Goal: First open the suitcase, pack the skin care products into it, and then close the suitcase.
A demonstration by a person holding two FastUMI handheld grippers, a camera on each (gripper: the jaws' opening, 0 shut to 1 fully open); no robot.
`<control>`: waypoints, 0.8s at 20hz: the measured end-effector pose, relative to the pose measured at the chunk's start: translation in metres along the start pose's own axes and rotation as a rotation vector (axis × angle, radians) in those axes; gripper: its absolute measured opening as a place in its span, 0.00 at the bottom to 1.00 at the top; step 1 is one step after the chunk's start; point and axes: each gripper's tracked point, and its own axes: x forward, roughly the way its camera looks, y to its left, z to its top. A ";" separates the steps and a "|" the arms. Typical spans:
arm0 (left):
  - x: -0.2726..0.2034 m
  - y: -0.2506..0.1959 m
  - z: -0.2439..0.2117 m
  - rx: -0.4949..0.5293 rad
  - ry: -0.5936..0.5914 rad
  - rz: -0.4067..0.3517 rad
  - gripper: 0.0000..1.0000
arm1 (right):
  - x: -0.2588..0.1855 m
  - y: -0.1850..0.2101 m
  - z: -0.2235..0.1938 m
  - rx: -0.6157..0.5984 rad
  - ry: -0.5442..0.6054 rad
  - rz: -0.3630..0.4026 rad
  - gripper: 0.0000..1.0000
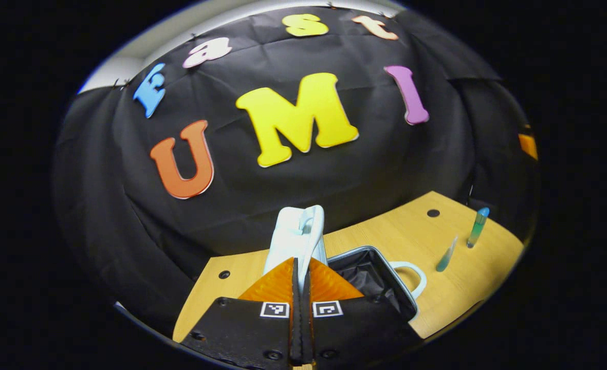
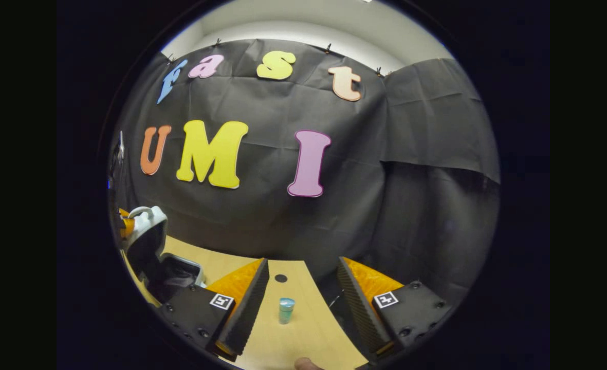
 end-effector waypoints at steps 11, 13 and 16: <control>0.024 0.188 -0.133 -0.368 0.113 0.095 0.03 | -0.061 0.046 0.018 -0.050 -0.014 -0.052 0.80; 0.040 0.203 -0.173 -0.425 0.163 0.105 0.03 | -0.068 0.057 0.019 -0.063 -0.014 -0.042 0.80; 0.056 0.214 -0.231 -0.513 0.233 0.099 0.03 | -0.076 0.071 0.015 -0.106 -0.003 -0.027 0.80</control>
